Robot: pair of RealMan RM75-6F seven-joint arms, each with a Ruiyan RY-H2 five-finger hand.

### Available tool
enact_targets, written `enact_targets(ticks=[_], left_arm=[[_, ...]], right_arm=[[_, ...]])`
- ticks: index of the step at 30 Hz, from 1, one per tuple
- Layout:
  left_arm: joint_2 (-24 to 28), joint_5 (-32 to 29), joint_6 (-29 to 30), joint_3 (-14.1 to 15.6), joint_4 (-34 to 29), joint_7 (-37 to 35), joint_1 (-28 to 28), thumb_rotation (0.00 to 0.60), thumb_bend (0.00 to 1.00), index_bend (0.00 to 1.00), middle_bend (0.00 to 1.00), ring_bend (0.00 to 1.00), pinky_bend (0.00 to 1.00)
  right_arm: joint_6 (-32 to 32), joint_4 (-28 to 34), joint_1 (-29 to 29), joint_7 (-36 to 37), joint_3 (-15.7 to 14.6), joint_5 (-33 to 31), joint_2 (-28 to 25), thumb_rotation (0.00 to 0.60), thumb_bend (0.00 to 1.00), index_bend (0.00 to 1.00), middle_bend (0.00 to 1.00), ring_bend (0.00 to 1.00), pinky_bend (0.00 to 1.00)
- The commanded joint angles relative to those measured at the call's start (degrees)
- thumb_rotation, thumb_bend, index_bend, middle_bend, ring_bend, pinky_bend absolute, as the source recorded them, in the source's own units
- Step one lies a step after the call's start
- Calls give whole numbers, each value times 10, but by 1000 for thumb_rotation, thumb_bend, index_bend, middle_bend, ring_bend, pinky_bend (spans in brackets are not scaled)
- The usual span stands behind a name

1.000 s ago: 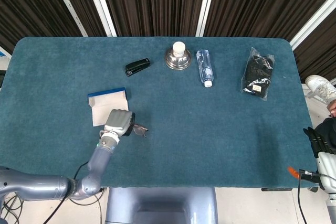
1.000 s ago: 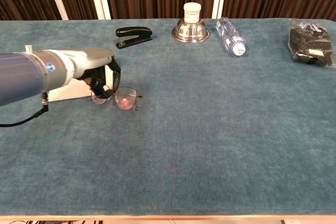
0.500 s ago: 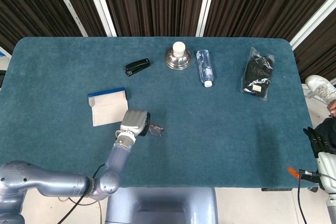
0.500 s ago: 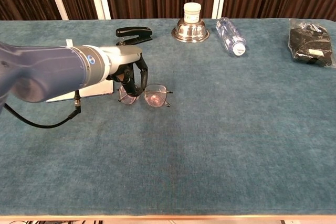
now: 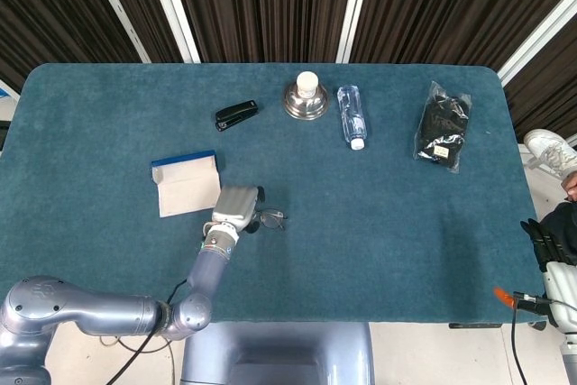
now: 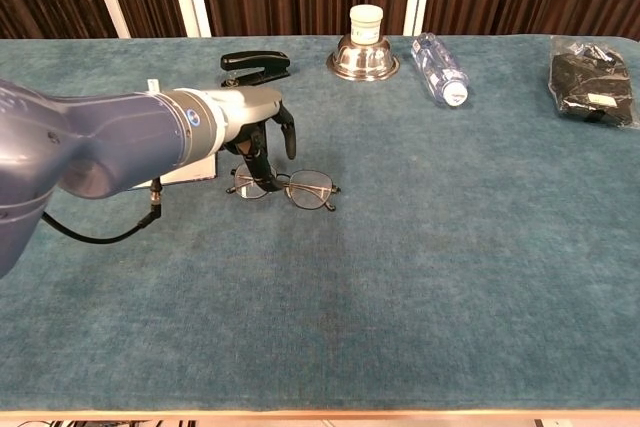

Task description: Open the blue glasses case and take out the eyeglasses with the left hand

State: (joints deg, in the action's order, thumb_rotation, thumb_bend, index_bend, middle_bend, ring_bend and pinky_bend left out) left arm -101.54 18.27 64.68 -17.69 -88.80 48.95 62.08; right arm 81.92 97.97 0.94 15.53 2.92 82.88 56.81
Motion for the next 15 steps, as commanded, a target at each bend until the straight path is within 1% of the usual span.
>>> enact_targets(ticks=[1,2,4,5,7,8,9,10,12,13,15], left_arm=[[14,25,6,7,-11,-13,-10,600,252,352,998,888,1000],[20,35,8,10,-18,-18,-15,600,252,349,989,864,999],[37,64,15,19,-37,-30,-26,600,250,336,947,804,966],[52,94,22,29,-54,-42,-37,600,250,319,910,758,920],[74,140,36,45,-77,-59,-55,600,249,290,829,666,799],[87,165,46,55,-90,-69,-66,600,249,277,766,597,714],[99,189,55,65,-103,-79,-78,600,249,264,686,509,617],[116,221,68,81,-120,-95,-95,600,248,253,639,457,566],[138,262,83,101,-139,-114,-116,600,247,221,516,322,436],[149,283,91,112,-148,-125,-128,600,246,211,488,295,409],[172,325,106,138,-162,-149,-153,600,240,144,325,144,249]], right_arm=[[0,0,0,0,0,0,0,600,202,0,0,0,199],[0,0,0,0,0,0,-1,600,202,0,0,0,199],[0,0,0,0,0,0,0,600,202,0,0,0,199],[0,0,0,0,0,0,0,600,202,0,0,0,199],[-1,0,0,-1,0,0,0,600,202,0,0,0,199],[-1,0,0,-1,0,0,0,600,201,0,0,0,199],[0,0,1,-2,0,0,0,600,202,0,0,0,199],[1,-1,1,-3,1,0,1,600,202,0,0,0,199],[1,-1,1,-5,1,0,2,600,202,0,0,0,199],[1,-1,1,-7,1,0,3,600,201,0,0,0,199],[3,-2,0,-10,1,1,4,600,202,0,0,0,199]])
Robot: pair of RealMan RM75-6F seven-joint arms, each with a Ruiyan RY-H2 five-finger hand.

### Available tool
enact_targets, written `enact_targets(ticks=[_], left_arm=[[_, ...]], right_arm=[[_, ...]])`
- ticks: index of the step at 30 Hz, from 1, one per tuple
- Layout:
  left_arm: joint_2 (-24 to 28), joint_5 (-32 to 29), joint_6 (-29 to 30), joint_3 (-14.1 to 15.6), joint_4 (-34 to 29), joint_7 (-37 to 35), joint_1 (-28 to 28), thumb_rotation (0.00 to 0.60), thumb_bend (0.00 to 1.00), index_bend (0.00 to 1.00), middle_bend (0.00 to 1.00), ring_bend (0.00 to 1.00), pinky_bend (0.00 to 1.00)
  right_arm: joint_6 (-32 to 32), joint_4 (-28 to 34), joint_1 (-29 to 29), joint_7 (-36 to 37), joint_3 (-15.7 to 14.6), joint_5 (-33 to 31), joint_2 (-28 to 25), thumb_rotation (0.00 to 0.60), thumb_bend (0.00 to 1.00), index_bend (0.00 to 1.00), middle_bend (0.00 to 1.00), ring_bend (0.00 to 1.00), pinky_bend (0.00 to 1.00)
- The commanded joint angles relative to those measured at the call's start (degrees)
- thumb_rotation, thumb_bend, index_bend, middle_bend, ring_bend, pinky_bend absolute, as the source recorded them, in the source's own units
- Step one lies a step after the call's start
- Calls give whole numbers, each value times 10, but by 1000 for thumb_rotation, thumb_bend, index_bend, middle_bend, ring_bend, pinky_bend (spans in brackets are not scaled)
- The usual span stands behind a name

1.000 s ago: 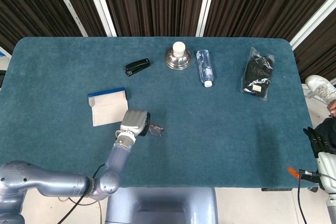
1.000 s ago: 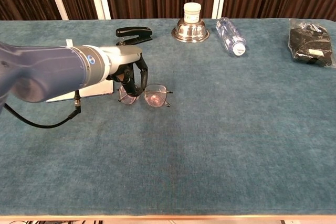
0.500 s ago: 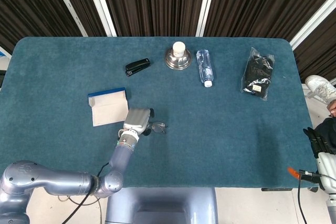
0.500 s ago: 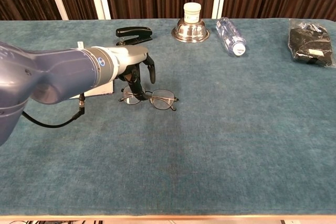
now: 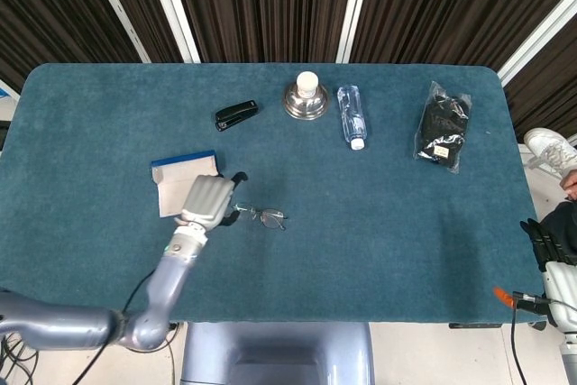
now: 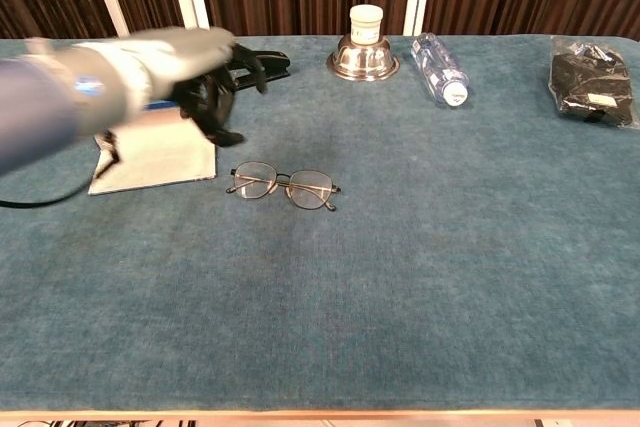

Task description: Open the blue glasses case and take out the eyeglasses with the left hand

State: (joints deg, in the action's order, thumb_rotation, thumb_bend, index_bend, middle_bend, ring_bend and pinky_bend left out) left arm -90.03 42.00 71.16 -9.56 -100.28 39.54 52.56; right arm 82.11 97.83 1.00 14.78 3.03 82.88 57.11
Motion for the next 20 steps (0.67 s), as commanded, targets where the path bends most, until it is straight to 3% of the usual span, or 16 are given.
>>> enact_targets(ticks=[1,3,6,8,13,20], left_arm=[[69,108,49,71,-52,-65,-70,600,237,121,272,105,195],[95,160,70,109,-57,-83,-100,600,222,87,129,58,80],[123,215,99,153,-49,-89,-134,600,194,36,8,13,27],[138,256,131,182,-36,-93,-163,600,179,3,0,0,14],[155,313,207,218,0,-120,-233,600,155,0,0,0,8],[170,353,265,232,27,-170,-301,600,154,0,0,0,7]], right_arm=[[3,-1,0,-3,0,1,1,600,202,0,0,0,199],[5,-2,-1,-6,1,2,3,600,202,0,0,0,199],[8,-5,-1,-11,2,4,5,600,202,0,0,0,199],[12,-7,-1,-15,2,5,7,600,202,0,0,0,199],[20,-11,-3,-22,4,8,12,600,201,0,0,0,199],[27,-16,-4,-31,4,12,17,600,202,0,0,0,199]])
